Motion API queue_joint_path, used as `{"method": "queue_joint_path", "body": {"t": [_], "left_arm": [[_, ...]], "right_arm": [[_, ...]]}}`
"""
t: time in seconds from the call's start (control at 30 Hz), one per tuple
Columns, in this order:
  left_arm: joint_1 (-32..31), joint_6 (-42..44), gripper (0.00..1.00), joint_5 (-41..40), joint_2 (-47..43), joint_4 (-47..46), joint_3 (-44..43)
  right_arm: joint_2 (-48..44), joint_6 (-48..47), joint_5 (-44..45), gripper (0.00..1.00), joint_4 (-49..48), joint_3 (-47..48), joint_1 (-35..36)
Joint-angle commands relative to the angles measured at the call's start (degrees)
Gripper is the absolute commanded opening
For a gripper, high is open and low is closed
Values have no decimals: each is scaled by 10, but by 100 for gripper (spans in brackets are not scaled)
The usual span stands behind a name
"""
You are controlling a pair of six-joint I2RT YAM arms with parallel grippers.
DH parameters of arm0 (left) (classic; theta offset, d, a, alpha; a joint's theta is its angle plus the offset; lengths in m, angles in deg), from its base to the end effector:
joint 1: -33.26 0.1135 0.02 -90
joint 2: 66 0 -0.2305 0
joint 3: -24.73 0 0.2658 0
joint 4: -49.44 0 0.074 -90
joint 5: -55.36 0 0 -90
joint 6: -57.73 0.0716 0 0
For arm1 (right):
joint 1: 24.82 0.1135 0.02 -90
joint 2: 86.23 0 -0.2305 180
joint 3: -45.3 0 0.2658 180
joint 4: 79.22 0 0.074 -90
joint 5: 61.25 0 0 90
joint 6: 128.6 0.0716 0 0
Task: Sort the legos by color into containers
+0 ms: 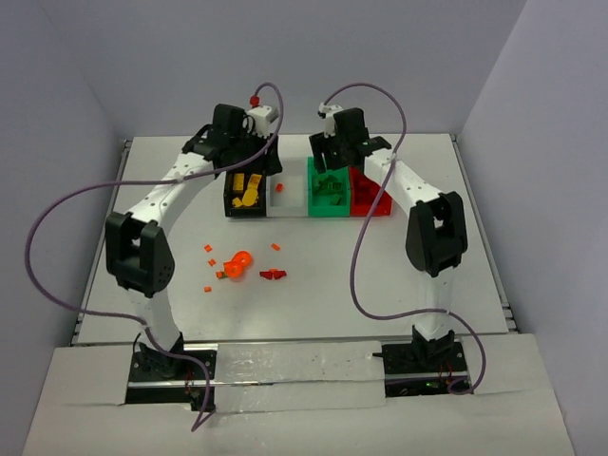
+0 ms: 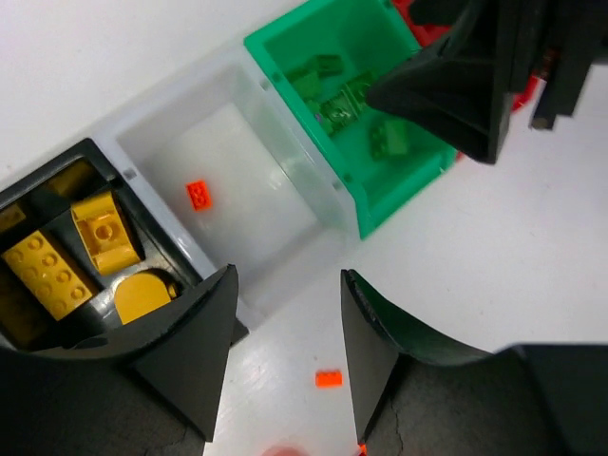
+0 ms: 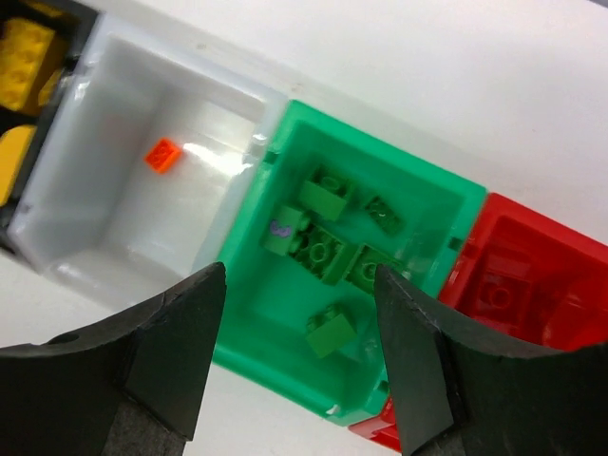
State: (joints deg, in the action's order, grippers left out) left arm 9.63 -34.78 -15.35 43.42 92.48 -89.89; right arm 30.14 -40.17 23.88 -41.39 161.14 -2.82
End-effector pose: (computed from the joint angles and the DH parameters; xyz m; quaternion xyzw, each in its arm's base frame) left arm 0.4240 -0.2113 0.2681 0.2347 0.8570 -0.2446 0.3882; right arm 0.4633 0.1937 0.2274 -0.2018 0.8766 0.1148 0.4215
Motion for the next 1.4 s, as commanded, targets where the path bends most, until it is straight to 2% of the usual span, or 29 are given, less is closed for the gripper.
{"method": "queue_joint_path", "body": {"t": [0.0,0.07,0.17,0.2,0.3,0.43,0.5,0.67,0.8,1.03,1.37], "left_arm": [[34,66,56,104,-99,23,77],[52,129,57,131,-161,57,168],[77,173,57,154,-221,104,229],[93,189,58,185,-248,119,254],[119,242,59,261,-298,167,310],[124,298,58,288,-328,214,359],[146,306,57,311,-346,213,380],[206,333,57,408,-346,253,360],[249,369,57,458,-332,296,348],[281,416,58,492,-308,347,344],[286,402,58,465,-320,315,363]], "right_arm": [[-104,-23,-76,71,-4,-52,7],[-175,-47,-149,71,-6,-123,11],[-237,-86,-214,71,1,-188,24],[-260,-108,-233,70,10,-214,39],[-309,-160,-246,68,28,-281,90],[-333,-202,-262,62,24,-341,168],[-327,-205,-257,59,10,-365,214],[-290,-230,-190,54,-10,-388,299],[-253,-236,-151,54,-29,-387,328],[-179,-229,-106,59,-59,-350,330],[-120,-239,-93,61,-80,-330,320]]}}
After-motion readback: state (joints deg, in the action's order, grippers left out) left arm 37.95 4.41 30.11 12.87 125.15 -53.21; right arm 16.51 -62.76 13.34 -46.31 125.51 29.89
